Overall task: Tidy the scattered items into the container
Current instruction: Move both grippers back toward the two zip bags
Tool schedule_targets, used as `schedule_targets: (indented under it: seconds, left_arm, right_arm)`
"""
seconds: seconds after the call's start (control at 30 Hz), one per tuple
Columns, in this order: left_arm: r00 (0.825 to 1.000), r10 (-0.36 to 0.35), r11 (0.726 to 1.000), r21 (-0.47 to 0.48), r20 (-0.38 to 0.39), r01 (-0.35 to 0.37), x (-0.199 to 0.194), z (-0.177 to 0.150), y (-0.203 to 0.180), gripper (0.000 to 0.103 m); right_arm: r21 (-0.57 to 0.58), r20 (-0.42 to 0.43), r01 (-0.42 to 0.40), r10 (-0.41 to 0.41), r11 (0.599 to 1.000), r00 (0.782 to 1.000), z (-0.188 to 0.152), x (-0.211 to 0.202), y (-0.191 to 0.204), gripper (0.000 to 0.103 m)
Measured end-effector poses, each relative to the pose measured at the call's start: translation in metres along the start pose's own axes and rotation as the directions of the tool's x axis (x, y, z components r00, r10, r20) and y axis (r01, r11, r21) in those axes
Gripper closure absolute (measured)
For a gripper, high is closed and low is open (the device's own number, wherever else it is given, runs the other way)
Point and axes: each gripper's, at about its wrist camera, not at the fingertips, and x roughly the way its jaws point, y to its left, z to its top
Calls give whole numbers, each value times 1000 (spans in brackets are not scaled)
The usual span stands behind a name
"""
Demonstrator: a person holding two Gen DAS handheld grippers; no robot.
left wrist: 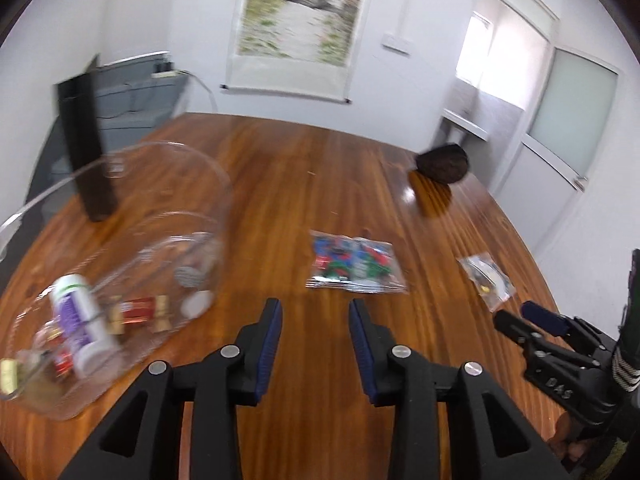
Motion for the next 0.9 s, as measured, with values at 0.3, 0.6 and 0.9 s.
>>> schedule_targets:
  seconds: [0.3, 0.6, 0.9]
  left_arm:
    - [996, -55, 998, 40, -67, 58, 50, 12, -15, 57]
    - [992, -43, 999, 16, -118, 45, 94, 22, -11, 57]
    - [989, -4, 1000, 23, -150, 7, 124, 31, -15, 57]
  right_arm:
    - [129, -14, 115, -114, 985, 993, 6, 7, -89, 39]
    - [147, -79, 113, -102, 983, 992, 28, 62, -112, 31]
    - [106, -135, 130, -115, 986, 984, 45, 114, -114, 30]
